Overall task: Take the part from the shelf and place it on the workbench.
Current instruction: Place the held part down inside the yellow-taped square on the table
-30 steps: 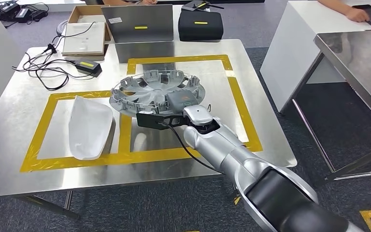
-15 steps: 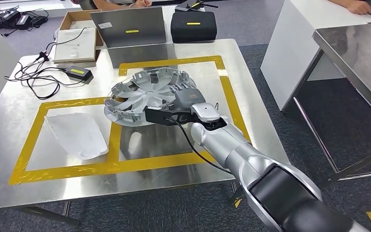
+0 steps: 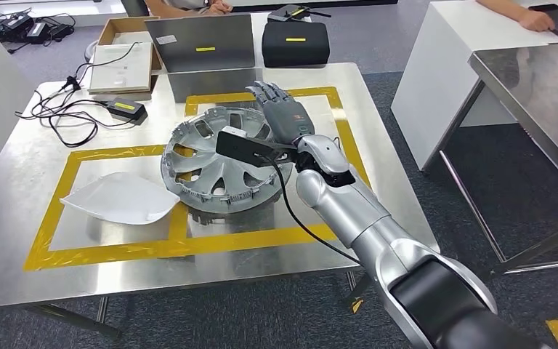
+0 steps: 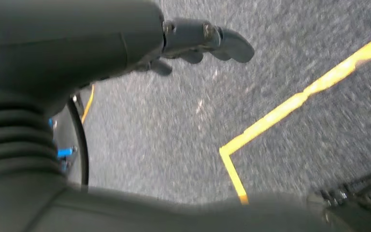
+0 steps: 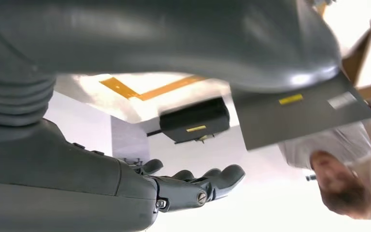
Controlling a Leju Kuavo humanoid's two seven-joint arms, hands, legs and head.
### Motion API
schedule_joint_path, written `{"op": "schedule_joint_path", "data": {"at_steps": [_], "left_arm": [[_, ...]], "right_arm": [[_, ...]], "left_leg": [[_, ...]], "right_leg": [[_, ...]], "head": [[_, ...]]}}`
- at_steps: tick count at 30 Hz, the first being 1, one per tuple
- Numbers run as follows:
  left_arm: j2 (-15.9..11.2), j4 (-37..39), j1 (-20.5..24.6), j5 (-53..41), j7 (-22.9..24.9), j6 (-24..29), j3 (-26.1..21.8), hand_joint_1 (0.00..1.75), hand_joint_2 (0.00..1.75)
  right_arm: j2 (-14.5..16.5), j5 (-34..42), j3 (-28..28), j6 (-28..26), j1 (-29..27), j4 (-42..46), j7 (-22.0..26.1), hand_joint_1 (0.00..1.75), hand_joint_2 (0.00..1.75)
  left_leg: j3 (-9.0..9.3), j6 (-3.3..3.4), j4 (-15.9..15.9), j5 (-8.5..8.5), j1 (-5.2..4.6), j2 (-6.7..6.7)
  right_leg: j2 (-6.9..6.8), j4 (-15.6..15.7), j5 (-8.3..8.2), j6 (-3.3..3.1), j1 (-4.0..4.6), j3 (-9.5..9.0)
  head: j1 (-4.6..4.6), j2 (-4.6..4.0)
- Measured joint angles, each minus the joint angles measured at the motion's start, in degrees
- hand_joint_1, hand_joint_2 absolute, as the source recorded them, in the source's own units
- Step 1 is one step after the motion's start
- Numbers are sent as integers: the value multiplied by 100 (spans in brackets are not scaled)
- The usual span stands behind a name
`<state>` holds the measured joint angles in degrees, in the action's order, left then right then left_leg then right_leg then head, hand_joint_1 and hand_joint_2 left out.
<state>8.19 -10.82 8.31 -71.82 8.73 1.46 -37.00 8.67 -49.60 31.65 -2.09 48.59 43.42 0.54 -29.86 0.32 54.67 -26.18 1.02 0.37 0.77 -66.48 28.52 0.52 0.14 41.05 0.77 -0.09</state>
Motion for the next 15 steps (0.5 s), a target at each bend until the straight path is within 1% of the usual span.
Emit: {"op": "schedule_joint_path", "data": {"at_steps": [1,2,3,4,5,6,7,8,9,11,12,13,14,15], "left_arm": [[-2,1,-11,0,-3,1,-1,0,0],[-3,1,-23,1,-7,1,-1,0,0],[-3,1,-35,7,-16,2,-2,0,0],[-2,1,-43,15,-26,5,-2,0,0],[-2,1,-50,23,-37,11,-3,0,0],[-9,-1,-57,31,-46,20,-4,0,0],[-14,-2,-62,34,-54,28,-6,0,0],[-19,-3,-67,36,-62,38,-8,0,0],[-24,-3,-72,38,-73,45,-10,0,0],[-22,-1,-93,43,-95,57,-13,0,0],[-26,-1,-106,46,-103,61,-14,0,0],[-29,1,-119,48,-108,65,-16,0,0],[-31,2,-126,51,-113,69,-18,0,0],[-33,2,-129,53,-116,72,-19,0,0]], "right_arm": [[-43,31,-32,22,-64,157,26,0,0],[-85,59,-63,45,-133,307,52,0,0],[-120,83,-89,60,-188,449,74,0,0],[-147,107,-113,62,-229,595,103,0,0],[-167,135,-134,51,-254,761,147,0,0],[-181,166,-155,29,-270,931,195,0,0],[-188,204,-177,-4,-295,1108,248,0,0],[-201,248,-203,-45,-327,1286,305,0,0],[-214,295,-228,-86,-369,1448,357,0,0],[-234,393,-279,-202,-476,1775,495,0,0],[-236,440,-302,-284,-526,1929,580,0,0],[-237,484,-323,-393,-574,2078,679,0,0],[-237,526,-342,-519,-619,2212,778,0,0],[-237,557,-357,-634,-665,2316,863,0,0]], "left_leg": [[-22,0,17,4,11,6],[-49,-5,44,4,25,9],[-85,-19,83,1,46,10],[-129,-47,137,-8,75,9],[-180,-90,207,-28,102,9],[-236,-145,278,-51,123,7],[-279,-203,343,-73,130,1],[-308,-256,400,-86,128,-11],[-327,-305,426,-80,126,-25],[-350,-381,455,-70,133,-43],[-386,-403,504,-128,139,-42],[-452,-410,652,-264,140,-39],[-556,-406,918,-471,134,-36],[-683,-397,1266,-707,124,-36]], "right_leg": [[-7,-387,167,43,-36,144],[-14,-636,243,86,-75,221],[-25,-660,211,130,-113,193],[-41,-452,93,178,-153,48],[-60,-76,-47,230,-197,-185],[-55,255,-135,256,-212,-408],[-39,481,-202,243,-218,-556],[-18,594,-195,204,-211,-630],[9,570,-172,136,-191,-617],[10,579,-170,16,-201,-568],[4,579,-195,-39,-206,-541],[-3,593,-227,-89,-211,-516],[-9,602,-263,-131,-205,-483],[-13,605,-298,-163,-189,-441]], "head": [[1,0],[2,0],[2,0],[3,0],[4,0],[5,0],[4,0],[4,0],[-1,0],[-6,0],[-9,0],[-12,0],[-17,0],[-21,0]]}}
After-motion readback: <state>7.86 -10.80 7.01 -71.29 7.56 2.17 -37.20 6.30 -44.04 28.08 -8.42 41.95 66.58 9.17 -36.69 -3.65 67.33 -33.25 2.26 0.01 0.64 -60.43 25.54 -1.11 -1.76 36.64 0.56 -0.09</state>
